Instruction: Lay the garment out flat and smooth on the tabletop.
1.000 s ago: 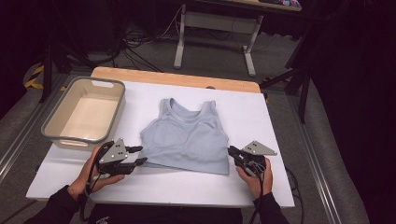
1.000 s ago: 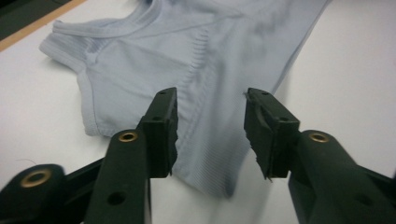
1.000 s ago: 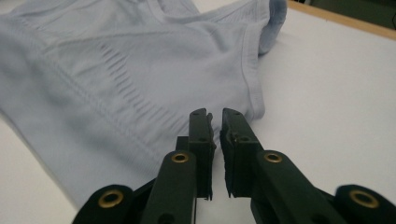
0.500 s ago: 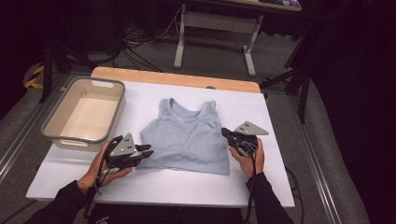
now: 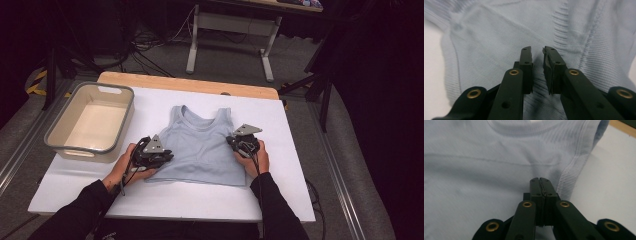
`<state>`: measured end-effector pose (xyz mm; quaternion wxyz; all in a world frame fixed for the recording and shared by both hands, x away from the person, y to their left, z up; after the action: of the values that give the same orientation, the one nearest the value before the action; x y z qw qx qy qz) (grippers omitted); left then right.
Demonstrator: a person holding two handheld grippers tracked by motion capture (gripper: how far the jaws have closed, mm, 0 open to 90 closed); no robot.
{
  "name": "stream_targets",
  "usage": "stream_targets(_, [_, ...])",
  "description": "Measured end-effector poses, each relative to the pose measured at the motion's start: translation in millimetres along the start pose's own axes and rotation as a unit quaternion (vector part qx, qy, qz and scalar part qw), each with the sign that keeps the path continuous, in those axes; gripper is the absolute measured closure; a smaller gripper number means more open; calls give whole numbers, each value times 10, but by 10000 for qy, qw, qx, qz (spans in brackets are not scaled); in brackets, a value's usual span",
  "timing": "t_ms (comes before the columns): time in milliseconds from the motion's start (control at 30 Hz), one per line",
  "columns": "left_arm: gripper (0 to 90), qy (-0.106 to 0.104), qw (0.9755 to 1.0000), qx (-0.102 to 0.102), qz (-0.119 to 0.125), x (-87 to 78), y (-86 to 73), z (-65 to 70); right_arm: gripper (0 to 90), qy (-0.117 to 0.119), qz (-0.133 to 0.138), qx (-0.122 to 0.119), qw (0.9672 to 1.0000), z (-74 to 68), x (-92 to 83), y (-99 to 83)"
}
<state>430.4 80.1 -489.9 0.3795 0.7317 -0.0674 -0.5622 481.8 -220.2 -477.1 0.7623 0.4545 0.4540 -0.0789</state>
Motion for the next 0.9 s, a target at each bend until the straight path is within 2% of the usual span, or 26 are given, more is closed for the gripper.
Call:
stream_targets(67, [771,15,10000,-13,-27,-7,12,-10,895,-52,-58,-18,10000,5,16,-26])
stream_targets(133, [744,51,10000,-4,25,-19,44,-15,892,17,13,166,9999,33,3,-54])
stream_targets(200, [736,121,9999,7,95,-41,89,-31,891,11,25,166,9999,34,-5,-54])
stream_targets(300, [701,282,9990,-42,341,-93,235,-77,891,-10,174,185,9997,33,-76,-31])
stream_targets(333, [705,292,9984,-77,486,-123,330,-115,891,-21,285,193,9994,34,-125,-10])
stream_targets(367, [705,292,9984,-77,486,-123,330,-115,891,-21,285,193,9994,34,-125,-10])
stream_targets(433, [712,432,9976,-80,540,-108,467,-199,894,-42,411,191,9990,22,-188,11])
stream_targets(500, [719,443,9975,-122,540,-87,496,-227,894,-47,427,198,9989,18,-197,13])
stream_targets(567, [740,469,9974,-228,489,-16,535,-296,894,-26,486,207,9986,8,-215,19])
stream_targets(633, [742,602,9972,-293,333,77,557,-379,894,-14,498,154,9986,-18,-239,29])
stream_targets(667, [743,602,9972,-293,333,77,557,-379,894,-14,498,154,9986,-18,-239,29])
stream_targets(700, [743,676,9967,-357,269,131,568,-444,894,-14,503,143,9986,-22,-240,31])
stream_targets(800, [777,638,9962,-580,98,239,552,-568,896,-47,373,113,9992,-40,-207,17])
stream_targets(900, [782,677,9958,-609,-50,315,542,-604,897,-117,214,189,9995,-22,-161,-21])
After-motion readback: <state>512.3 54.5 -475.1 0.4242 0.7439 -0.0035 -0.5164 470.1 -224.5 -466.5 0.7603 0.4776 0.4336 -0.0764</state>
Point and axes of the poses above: each handheld gripper's, and its own axes: x roughly forward along the jaws, y roughly out of its top, z roughly to its right, the point moved 4 cm from there along x, roughly forward along the jaws, and after that the axes turned 10 degrees about -z, right-handed, at the moved point
